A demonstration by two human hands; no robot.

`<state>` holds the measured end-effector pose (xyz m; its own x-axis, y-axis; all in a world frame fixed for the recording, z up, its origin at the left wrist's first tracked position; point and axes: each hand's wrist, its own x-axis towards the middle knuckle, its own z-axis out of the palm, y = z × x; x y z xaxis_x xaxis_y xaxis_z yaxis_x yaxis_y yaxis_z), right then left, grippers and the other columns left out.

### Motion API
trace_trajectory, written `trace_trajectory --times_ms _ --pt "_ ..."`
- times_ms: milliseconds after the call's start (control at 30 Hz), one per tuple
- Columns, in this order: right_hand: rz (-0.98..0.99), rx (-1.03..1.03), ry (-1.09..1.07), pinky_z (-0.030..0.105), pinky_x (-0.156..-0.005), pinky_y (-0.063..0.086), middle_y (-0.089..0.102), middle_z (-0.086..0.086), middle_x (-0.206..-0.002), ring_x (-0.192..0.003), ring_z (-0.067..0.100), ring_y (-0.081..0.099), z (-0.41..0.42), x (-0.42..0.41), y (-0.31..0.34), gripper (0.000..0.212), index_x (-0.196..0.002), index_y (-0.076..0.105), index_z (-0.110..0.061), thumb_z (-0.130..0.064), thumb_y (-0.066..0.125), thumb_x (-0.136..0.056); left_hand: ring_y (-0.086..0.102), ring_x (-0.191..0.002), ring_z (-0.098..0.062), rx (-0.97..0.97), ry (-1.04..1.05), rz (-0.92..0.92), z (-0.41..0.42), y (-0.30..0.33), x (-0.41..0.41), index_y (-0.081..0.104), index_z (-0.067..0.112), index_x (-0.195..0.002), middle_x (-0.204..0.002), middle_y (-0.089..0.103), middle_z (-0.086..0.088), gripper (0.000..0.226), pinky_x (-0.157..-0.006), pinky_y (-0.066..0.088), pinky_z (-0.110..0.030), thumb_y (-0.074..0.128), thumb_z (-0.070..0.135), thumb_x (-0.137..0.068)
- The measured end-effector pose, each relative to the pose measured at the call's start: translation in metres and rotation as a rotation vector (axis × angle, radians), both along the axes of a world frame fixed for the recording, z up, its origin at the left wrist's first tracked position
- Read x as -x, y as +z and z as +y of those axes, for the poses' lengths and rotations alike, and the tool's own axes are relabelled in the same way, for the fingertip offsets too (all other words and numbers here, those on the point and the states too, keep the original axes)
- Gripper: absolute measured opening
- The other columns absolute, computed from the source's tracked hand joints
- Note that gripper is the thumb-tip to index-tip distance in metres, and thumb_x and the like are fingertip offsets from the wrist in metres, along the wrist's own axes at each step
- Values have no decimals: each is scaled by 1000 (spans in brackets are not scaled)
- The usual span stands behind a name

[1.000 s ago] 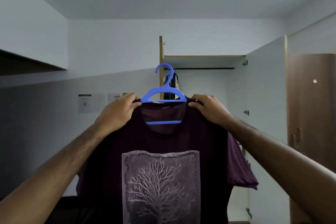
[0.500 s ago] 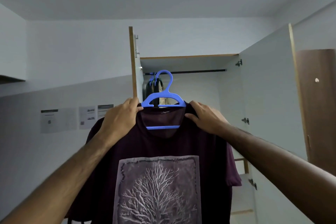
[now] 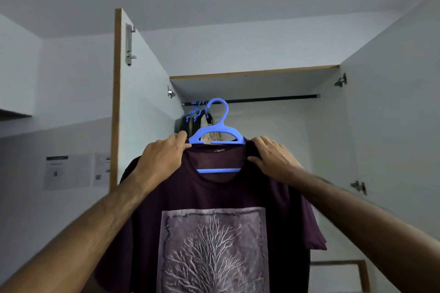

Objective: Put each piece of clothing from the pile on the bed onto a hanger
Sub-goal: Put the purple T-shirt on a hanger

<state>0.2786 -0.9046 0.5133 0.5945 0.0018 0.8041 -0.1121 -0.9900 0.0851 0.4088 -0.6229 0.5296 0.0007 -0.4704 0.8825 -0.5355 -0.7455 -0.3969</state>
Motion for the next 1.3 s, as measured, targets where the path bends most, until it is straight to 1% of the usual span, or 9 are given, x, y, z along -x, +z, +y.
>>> trace_trajectory --times_ms 200,533,667,767,867,967,1133,1200,1300 --pt "35 -35 36 45 -99 42 50 5 -135 -124 30 51 -88 -93 10 45 -136 42 -17 -42 52 -99 54 -40 -29 7 64 -54 -87 12 -77 50 11 -85 -63 55 -1 36 -39 25 -26 37 42 -98" --pt "-8 -20 72 47 -104 40 45 3 -144 -129 29 47 -205 -292 41 51 -142 37 -21 -44 51 -99 59 -50 -34 16 178 -130 -196 61 -254 54 13 -90 -72 62 -4 25 -44 29 -31 55 37 -99" --pt "-41 -34 86 46 -104 39 45 2 -144 -129 28 48 -242 -375 73 52 -143 36 -22 -47 48 -100 63 -67 -33 33 193 -60 -238 100 -327 50 15 -98 -86 63 -3 24 -53 42 -38 44 38 -104" --pt "-53 -50 81 47 -104 38 45 3 -145 -128 29 47 -276 -431 95 51 -143 36 -21 -47 47 -100 63 -79 -33 -4 189 1 -274 121 -372 49 14 -105 -98 61 -5 25 -61 39 -39 38 37 -107" --pt "-65 -59 77 48 -104 37 44 4 -147 -129 29 47 -312 -482 109 52 -144 36 -21 -48 47 -100 57 -78 -28 -58 149 69 -306 134 -410 44 15 -100 -101 59 -7 19 -68 44 -43 38 31 -107" --pt "-92 -68 103 48 -103 37 44 5 -146 -129 30 47 -339 -530 121 53 -145 35 -21 -47 47 -100 50 -74 -22 -54 238 81 -337 149 -444 45 13 -103 -101 58 -5 19 -67 42 -38 36 28 -108" --pt "-189 -59 246 47 -107 36 39 5 -152 -134 28 42 -367 -606 133 61 -151 31 -20 -47 48 -100 61 -81 -28 -26 379 107 -377 172 -503 39 19 -97 -102 63 -8 9 -71 50 -43 42 22 -104" --pt "-225 -42 315 47 -107 36 39 3 -152 -134 28 42 -376 -640 138 61 -151 31 -20 -48 49 -99 64 -87 -29 -17 436 113 -393 186 -529 46 17 -107 -106 64 -9 5 -74 52 -43 44 20 -103" --pt "-229 -15 395 46 -107 37 39 2 -151 -133 27 43 -390 -686 149 61 -151 30 -21 -49 48 -100 64 -96 -29 -58 488 134 -422 204 -563 51 18 -120 -115 63 -9 20 -76 52 -42 47 19 -100"
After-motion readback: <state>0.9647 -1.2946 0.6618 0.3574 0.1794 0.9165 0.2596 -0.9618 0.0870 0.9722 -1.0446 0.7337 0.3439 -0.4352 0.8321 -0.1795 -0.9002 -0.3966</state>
